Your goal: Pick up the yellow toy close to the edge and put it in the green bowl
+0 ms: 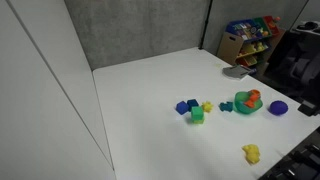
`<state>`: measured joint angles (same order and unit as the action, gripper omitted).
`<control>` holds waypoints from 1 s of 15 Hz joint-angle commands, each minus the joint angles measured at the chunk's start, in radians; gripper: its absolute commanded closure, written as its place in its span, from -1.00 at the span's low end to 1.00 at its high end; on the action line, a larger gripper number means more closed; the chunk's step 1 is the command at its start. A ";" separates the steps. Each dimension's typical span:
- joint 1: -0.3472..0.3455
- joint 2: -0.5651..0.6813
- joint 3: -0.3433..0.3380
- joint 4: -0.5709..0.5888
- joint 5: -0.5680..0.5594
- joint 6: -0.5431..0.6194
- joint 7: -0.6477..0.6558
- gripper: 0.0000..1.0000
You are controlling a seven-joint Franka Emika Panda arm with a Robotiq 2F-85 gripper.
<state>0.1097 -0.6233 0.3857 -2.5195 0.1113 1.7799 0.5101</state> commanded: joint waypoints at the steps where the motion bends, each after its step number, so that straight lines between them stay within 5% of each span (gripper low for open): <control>1: 0.016 0.004 -0.014 0.001 -0.008 0.000 0.008 -1.00; 15: -0.028 0.187 -0.194 -0.166 -0.028 0.352 -0.214 -1.00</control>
<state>0.0947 -0.4882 0.2371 -2.6395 0.1059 2.0611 0.3758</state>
